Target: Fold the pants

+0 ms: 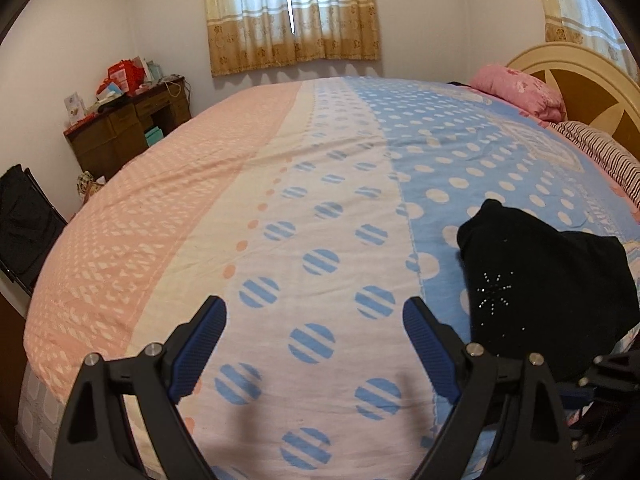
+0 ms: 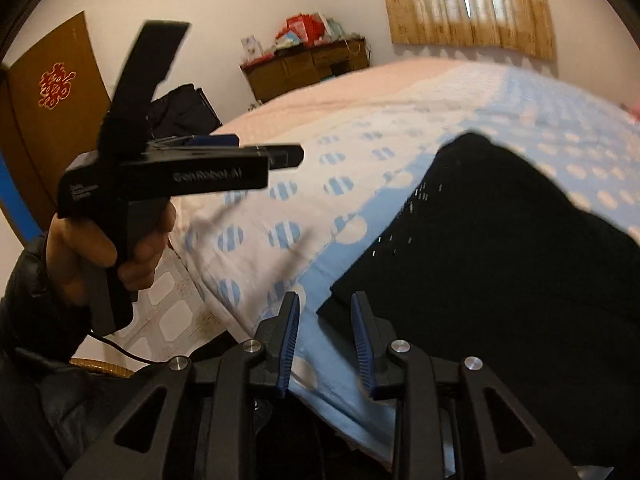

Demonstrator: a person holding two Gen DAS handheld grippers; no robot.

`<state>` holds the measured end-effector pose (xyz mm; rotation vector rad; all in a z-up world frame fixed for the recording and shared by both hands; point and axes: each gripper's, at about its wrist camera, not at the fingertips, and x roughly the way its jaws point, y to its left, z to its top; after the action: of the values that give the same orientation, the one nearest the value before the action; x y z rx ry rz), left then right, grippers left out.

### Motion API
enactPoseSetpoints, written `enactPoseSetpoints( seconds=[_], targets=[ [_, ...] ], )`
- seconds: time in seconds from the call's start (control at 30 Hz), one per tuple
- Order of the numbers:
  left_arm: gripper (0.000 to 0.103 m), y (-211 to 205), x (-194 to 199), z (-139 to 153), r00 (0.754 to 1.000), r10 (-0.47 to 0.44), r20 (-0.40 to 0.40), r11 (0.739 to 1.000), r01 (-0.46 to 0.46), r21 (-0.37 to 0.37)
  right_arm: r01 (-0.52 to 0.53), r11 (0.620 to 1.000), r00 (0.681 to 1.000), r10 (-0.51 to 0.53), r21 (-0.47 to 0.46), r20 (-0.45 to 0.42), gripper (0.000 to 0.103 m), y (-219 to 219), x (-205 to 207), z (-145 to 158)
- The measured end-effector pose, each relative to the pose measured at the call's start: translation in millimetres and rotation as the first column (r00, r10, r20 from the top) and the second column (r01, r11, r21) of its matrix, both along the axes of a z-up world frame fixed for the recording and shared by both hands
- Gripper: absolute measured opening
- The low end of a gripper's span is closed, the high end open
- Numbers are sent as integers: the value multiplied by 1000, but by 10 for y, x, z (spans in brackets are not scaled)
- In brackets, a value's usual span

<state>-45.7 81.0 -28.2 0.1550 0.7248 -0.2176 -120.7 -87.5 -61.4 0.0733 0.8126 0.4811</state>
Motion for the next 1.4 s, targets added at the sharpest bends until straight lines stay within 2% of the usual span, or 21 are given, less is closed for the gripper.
enactPoseSetpoints(
  seconds=[0.07,0.1,0.2,0.23,0.43,0.63,0.67,0.7,0.73,0.8,0.9,1.0,1.13,1.27,1.4],
  targets=[
    [92,-16,9,-32,1000,-7,-10,1000,7,7,-47,997,995,52,59,-89,29,43,54,-96],
    [92,-19,6,-36,1000,-11,-11,1000,11,9,-62,995,992,70,76,-106,29,81,94,-132],
    [92,9,-6,-21,1000,-10,-1,1000,10,6,4,1000,996,-6,-19,-89,29,132,158,-206],
    [92,31,-5,-14,1000,-5,1,1000,5,1,28,999,996,-29,-21,-81,29,111,161,-203],
    [92,128,42,-33,999,25,-20,999,-26,-41,123,990,992,-124,65,6,29,-66,155,-96],
    [92,107,21,-22,1000,12,-20,999,-13,-41,145,985,989,-142,94,-35,29,4,447,-231],
    [92,103,11,-11,1000,9,-11,999,-10,-33,151,983,988,-149,107,-31,20,-21,457,-218],
    [92,100,8,-4,1000,10,-6,1000,-10,-30,164,980,986,-162,111,-27,5,-47,453,-214],
    [92,104,9,1,1000,11,-5,999,-11,-31,165,980,986,-163,115,-30,5,-67,455,-214],
    [92,101,25,1,1000,11,-11,999,-12,-44,135,983,991,-132,121,-36,4,-74,432,-211],
    [92,49,33,-10,1000,-1,-22,999,0,-48,58,998,998,-56,38,-40,4,39,329,-178],
    [92,-67,13,-12,1000,-26,-16,999,25,-27,30,1000,995,-29,7,-91,4,61,295,-280],
    [92,-199,-3,8,998,-56,-11,998,56,-24,-24,999,995,21,-28,-98,5,121,221,-280],
    [92,-367,16,22,996,-92,-16,995,91,-32,-57,998,989,57,3,-137,6,133,204,-352],
    [92,-543,-30,75,990,-138,6,990,138,-11,-76,995,983,85,65,-160,7,27,134,-229]
  ],
)
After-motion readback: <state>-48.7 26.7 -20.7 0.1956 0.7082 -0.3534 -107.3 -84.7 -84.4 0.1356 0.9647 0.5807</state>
